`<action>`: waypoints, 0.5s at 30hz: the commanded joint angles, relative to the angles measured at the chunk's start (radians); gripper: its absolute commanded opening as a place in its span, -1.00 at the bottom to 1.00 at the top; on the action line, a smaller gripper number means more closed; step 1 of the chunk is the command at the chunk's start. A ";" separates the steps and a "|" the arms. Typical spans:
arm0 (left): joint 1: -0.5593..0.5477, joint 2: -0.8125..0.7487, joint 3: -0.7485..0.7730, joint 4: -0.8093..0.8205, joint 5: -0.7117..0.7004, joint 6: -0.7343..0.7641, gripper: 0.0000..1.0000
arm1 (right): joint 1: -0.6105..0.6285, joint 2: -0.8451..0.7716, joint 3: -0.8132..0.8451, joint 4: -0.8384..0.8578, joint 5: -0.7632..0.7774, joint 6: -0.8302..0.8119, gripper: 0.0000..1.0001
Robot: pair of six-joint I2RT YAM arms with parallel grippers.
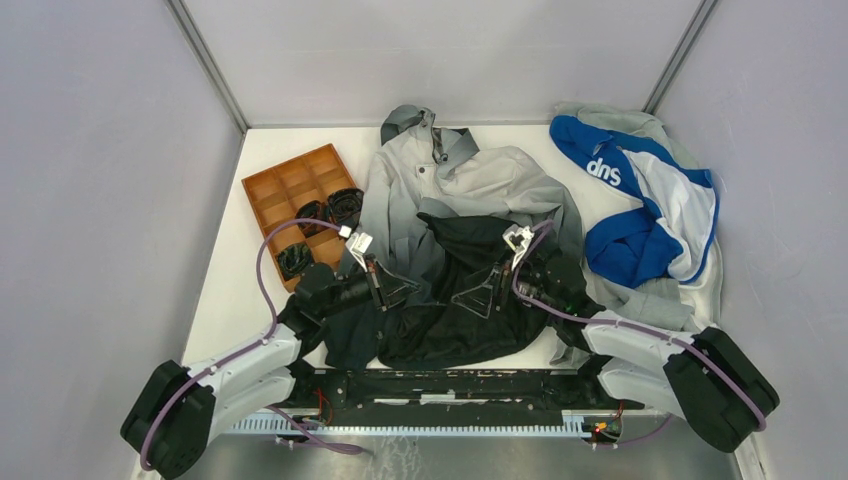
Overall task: Zip up the jacket
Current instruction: Pick up the jacket from the center of the board.
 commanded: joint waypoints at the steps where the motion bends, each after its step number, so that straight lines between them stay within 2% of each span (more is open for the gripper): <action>1: 0.003 0.002 0.006 0.101 0.036 -0.004 -0.96 | -0.004 0.055 0.038 0.026 0.072 0.160 0.81; 8: 0.003 -0.019 -0.028 0.168 0.041 -0.028 -0.96 | -0.002 0.177 0.083 0.014 0.138 0.450 0.79; 15: 0.002 -0.056 -0.056 0.192 0.050 -0.038 -0.96 | 0.028 0.269 0.163 0.043 0.163 0.590 0.84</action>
